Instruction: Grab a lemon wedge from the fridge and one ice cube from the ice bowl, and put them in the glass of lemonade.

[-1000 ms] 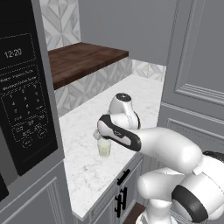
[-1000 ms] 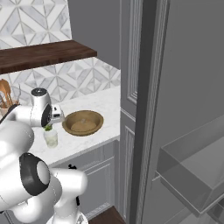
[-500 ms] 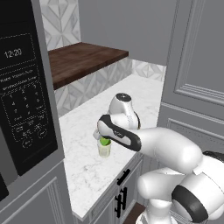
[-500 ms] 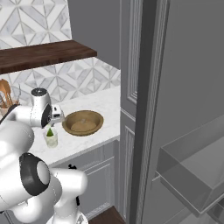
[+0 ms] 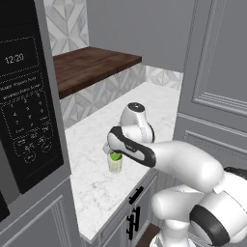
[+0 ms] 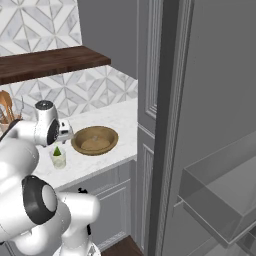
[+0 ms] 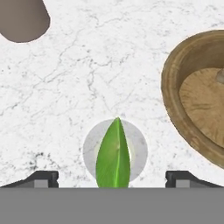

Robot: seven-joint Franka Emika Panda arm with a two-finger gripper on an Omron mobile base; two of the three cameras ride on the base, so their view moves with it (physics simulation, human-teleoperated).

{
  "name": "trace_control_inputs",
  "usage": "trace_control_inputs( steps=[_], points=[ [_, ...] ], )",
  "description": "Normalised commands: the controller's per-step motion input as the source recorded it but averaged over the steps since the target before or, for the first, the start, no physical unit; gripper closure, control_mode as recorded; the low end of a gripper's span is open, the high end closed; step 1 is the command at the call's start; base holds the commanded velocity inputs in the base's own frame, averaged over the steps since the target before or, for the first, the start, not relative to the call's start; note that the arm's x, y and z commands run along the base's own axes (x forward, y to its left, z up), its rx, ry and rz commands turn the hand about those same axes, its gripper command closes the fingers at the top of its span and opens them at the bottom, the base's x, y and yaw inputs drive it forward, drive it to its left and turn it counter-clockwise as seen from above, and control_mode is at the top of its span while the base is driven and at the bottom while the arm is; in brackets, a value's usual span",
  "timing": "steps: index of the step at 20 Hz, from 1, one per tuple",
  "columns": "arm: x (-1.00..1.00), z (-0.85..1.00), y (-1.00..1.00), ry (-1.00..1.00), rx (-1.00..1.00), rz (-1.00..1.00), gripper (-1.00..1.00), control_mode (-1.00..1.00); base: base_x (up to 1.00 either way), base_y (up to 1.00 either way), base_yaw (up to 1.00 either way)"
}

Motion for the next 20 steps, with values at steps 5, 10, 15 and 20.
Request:
trace_control_inputs(
  steps=[5,10,15,20],
  points=[
    [-0.19,0.08,0.0,-0.09,0.02,0.0,-1.0,-1.0,0.0,0.0,0.0],
    [-0.3,0.04,-0.09,-0.15,0.05,0.0,-1.0,-1.0,0.0,0.0,0.0],
    [-0.63,0.08,-0.1,-0.15,0.07,0.0,-1.0,-1.0,0.0,0.0,0.0],
    [-0.71,0.61,-0.11,-0.1,0.03,-0.06,-1.0,-1.0,0.0,0.0,0.0]
  ],
)
